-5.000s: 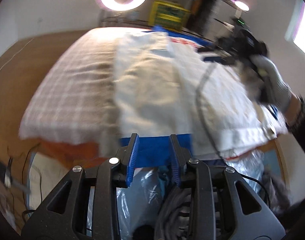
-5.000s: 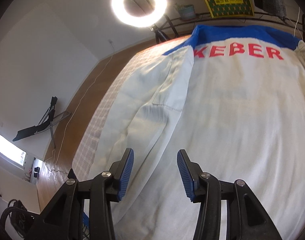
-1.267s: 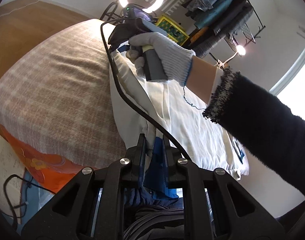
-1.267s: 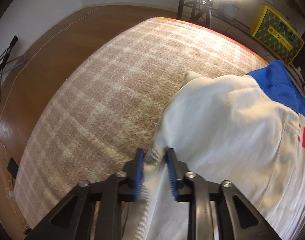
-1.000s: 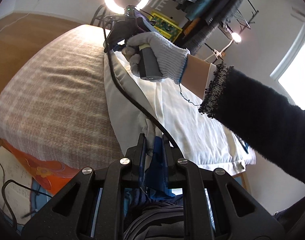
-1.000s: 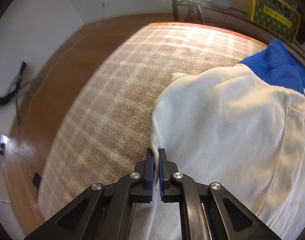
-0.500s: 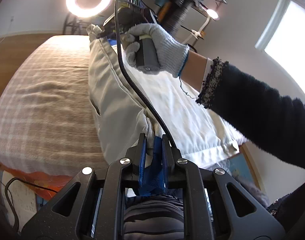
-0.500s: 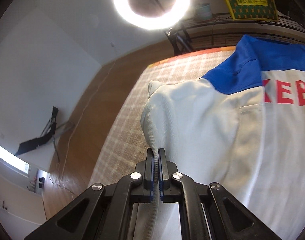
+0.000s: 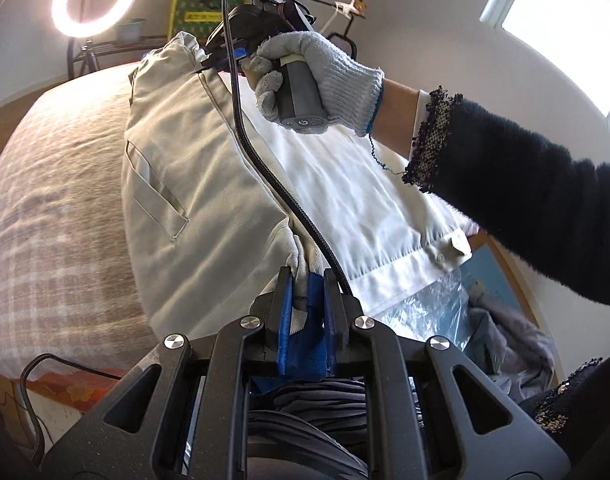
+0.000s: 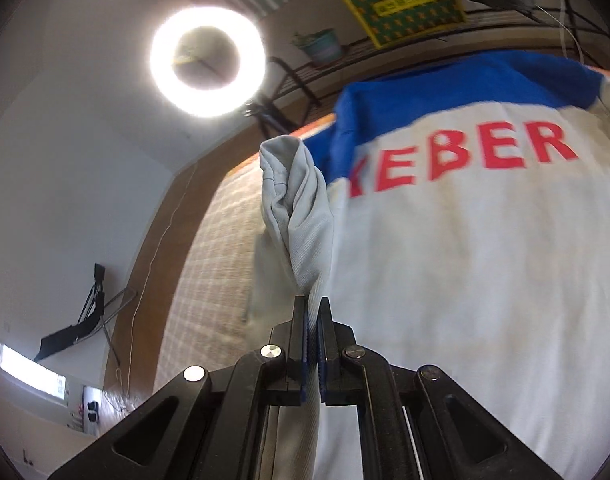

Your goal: Fold large clothes

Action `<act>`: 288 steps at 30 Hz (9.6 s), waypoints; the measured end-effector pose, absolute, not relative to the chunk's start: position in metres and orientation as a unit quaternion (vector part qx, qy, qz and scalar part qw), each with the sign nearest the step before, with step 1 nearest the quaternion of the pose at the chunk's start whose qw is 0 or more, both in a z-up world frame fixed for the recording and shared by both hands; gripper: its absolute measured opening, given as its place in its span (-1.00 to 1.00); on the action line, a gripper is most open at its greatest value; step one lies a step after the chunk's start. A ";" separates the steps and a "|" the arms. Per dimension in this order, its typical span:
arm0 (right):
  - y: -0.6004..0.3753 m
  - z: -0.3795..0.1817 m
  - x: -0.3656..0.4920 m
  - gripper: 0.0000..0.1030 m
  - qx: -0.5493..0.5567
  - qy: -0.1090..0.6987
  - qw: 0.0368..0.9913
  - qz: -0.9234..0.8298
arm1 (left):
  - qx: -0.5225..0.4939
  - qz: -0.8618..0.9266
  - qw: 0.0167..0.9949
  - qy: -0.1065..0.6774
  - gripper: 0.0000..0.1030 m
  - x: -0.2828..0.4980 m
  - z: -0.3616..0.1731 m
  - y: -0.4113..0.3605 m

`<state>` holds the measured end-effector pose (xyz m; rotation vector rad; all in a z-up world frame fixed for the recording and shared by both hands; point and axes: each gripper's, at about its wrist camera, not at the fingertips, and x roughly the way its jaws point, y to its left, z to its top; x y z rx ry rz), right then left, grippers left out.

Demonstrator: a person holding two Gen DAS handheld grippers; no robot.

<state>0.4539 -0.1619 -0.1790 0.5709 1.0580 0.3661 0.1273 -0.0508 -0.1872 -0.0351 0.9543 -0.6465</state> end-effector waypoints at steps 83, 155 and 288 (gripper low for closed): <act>-0.165 -0.104 0.146 -0.46 0.081 0.443 0.846 0.284 | -0.084 -0.200 0.898 0.383 -0.62 0.032 -0.096 0.071; -0.624 -0.198 0.098 0.30 0.328 0.419 0.817 -0.221 | -0.056 -0.329 0.832 0.443 -0.39 0.111 -0.152 -0.161; -0.466 -0.200 0.282 -0.85 0.296 0.463 0.828 0.112 | -0.140 -0.318 0.749 0.565 -0.92 0.136 -0.231 -0.185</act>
